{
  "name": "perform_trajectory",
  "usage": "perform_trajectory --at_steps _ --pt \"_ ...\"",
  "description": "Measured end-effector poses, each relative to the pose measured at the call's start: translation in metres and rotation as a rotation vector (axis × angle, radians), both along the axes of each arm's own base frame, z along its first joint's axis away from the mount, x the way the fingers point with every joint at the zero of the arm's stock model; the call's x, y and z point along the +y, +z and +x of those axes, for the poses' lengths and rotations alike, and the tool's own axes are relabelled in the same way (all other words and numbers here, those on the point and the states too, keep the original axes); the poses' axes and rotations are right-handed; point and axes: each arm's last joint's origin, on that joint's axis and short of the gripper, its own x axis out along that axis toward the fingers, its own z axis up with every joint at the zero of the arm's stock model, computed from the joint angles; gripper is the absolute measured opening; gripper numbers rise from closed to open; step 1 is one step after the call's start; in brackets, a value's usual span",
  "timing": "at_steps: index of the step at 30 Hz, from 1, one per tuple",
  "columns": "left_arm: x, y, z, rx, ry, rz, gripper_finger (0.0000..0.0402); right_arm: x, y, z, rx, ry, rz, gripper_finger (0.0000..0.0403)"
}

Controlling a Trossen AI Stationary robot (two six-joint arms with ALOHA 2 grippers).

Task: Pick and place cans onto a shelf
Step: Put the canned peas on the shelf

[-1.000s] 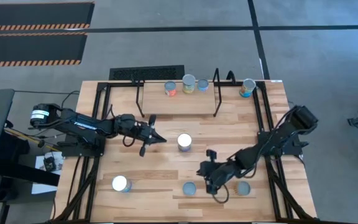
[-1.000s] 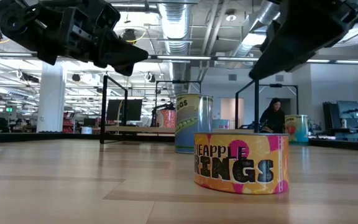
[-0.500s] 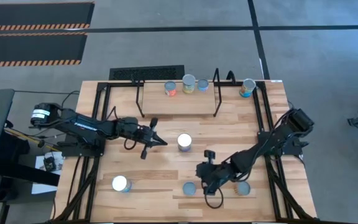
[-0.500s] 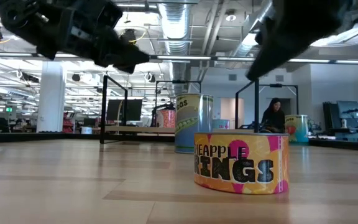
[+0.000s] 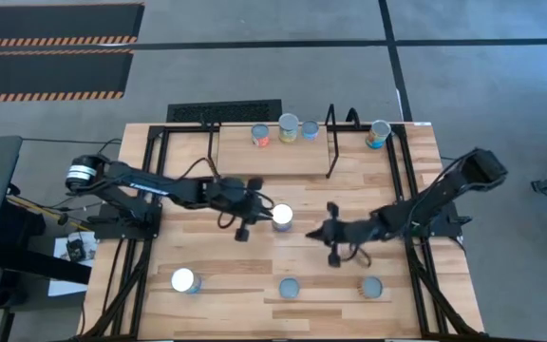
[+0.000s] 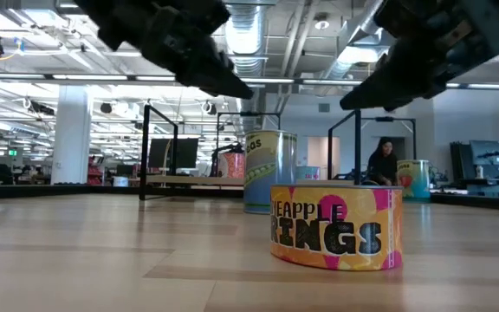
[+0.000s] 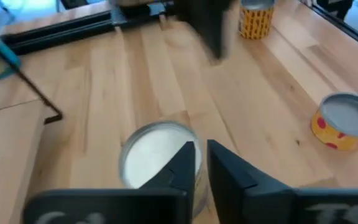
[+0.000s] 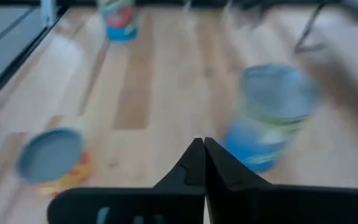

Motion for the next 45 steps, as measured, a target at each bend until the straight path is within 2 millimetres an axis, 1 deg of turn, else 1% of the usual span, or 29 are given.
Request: perform_trajectory --at_steps 4,8,11,15,18,20,23,24,27,30,34,37,40,41,43,45 --pt "-0.007 0.001 0.017 0.067 -0.025 0.011 0.0075 -0.029 0.005 -0.015 -0.097 -0.021 -0.073 0.0007" --pt "-0.014 -0.008 0.030 0.140 -0.021 0.114 0.0111 -0.051 0.015 -0.024 -0.152 -0.027 -0.114 0.0005" --pt "-0.017 -0.016 0.039 0.179 0.033 0.211 0.0127 -0.057 0.020 -0.029 -0.179 -0.014 -0.142 0.0010" --pt "-0.018 -0.025 0.046 0.220 0.046 0.261 0.0130 -0.055 0.020 -0.034 -0.182 0.026 -0.172 0.0007" --pt "-0.018 -0.024 0.046 0.226 0.055 0.253 0.0110 -0.051 0.016 -0.036 -0.176 0.043 -0.171 0.0005" --pt "-0.017 -0.023 0.045 0.226 0.081 0.273 0.0079 -0.049 0.014 -0.038 -0.166 0.055 -0.167 0.0005" --pt "-0.016 -0.021 0.045 0.219 0.093 0.282 0.0021 -0.046 0.014 -0.038 -0.175 0.060 -0.165 0.0008" --pt "-0.016 -0.021 0.045 0.221 0.092 0.271 0.0012 -0.045 0.014 -0.038 -0.176 0.059 -0.167 0.0008" --pt "-0.016 -0.020 0.045 0.227 0.123 0.248 0.0005 -0.044 0.014 -0.039 -0.173 0.054 -0.178 0.0008" --pt "-0.014 -0.009 0.045 0.247 0.165 0.248 0.0002 -0.043 0.014 -0.039 -0.172 0.063 -0.195 0.0005" --pt "-0.007 0.025 0.047 0.239 0.243 0.267 0.0001 -0.045 0.014 -0.039 -0.176 0.056 -0.206 0.0007" --pt "0.004 0.050 0.044 0.278 0.334 0.278 0.0000 -0.046 0.015 -0.038 -0.178 0.054 -0.218 0.0007" --pt "0.020 0.078 0.033 0.303 0.469 0.266 0.0000 -0.046 0.015 -0.038 -0.180 0.060 -0.234 0.0006" --pt "0.027 0.085 0.028 0.320 0.518 0.262 0.0000 -0.046 0.015 -0.038 -0.182 0.061 -0.236 0.0007" --pt "0.043 0.093 0.017 0.346 0.609 0.244 0.0000 -0.046 0.015 -0.038 -0.183 0.064 -0.242 0.0007" --pt "0.062 0.094 0.007 0.377 0.690 0.216 0.0000 -0.046 0.016 -0.038 -0.185 0.067 -0.243 0.0008"
